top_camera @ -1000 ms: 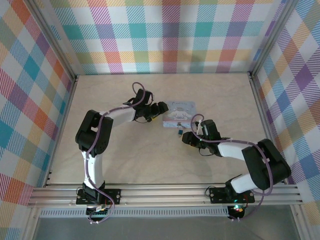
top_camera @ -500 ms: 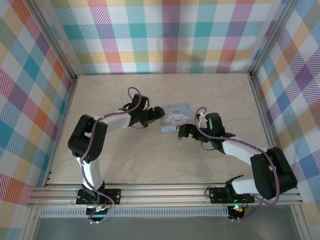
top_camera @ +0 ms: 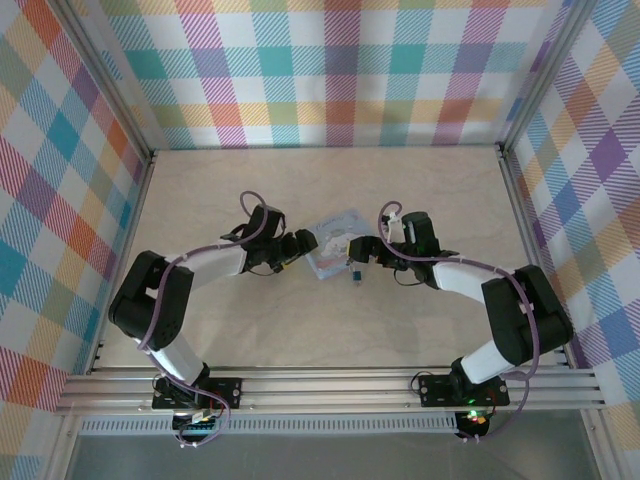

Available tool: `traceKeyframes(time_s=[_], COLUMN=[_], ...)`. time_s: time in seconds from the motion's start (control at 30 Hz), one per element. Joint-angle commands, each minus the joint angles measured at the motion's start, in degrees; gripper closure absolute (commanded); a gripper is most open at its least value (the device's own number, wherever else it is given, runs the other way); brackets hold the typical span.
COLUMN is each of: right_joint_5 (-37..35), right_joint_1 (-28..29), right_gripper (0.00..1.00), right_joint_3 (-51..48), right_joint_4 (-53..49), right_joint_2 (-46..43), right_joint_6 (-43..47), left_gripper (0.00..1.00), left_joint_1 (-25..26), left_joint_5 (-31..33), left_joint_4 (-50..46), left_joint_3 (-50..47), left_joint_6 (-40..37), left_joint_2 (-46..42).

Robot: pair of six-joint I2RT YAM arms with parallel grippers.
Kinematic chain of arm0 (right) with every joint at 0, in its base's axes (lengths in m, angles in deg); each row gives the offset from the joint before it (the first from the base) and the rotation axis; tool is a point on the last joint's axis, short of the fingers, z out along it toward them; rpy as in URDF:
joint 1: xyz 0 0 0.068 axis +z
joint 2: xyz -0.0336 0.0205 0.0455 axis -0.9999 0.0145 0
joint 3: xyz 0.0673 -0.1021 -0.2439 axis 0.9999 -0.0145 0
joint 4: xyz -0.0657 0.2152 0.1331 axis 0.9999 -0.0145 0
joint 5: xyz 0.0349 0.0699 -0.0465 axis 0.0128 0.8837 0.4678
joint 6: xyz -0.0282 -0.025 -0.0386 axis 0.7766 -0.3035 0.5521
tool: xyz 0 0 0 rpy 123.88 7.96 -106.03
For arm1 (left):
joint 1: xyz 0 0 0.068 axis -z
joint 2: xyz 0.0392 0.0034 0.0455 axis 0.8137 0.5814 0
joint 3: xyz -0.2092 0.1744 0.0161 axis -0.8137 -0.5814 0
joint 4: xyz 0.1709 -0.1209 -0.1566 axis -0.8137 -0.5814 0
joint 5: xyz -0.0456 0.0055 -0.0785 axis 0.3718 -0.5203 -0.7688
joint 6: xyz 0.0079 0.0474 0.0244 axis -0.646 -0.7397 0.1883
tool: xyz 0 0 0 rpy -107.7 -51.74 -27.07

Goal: Unlock a padlock with a key

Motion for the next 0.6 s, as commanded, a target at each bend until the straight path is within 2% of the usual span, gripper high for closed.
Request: traceKeyframes(time_s=[0.0,0.3,0.57], right_joint_5=[1.4,3.0,6.4], right_joint_1=[-0.5,-0.4,1.2], right_gripper=[0.0,0.0,0.0], right_joint_3=[-0.5,-7.2,-5.3], right_joint_4=[2.9,3.2,1.3], right_joint_2=[-0.9,-6.9,-4.3], right_joint_6=[2.0,4.0,7.6], left_gripper=[0.19,0.19,0.19], left_joint_1=[-0.6,-0.5,-0.5], left_joint_5=[1.8,2.0,2.2], left_joint_4=[-4.0,-3.9,-3.8], left_joint_3=[-1.6,-1.6,-1.7], left_joint_6=[0.5,0.6,0.8], left_joint_2=[-1.6,-2.3,-2.1])
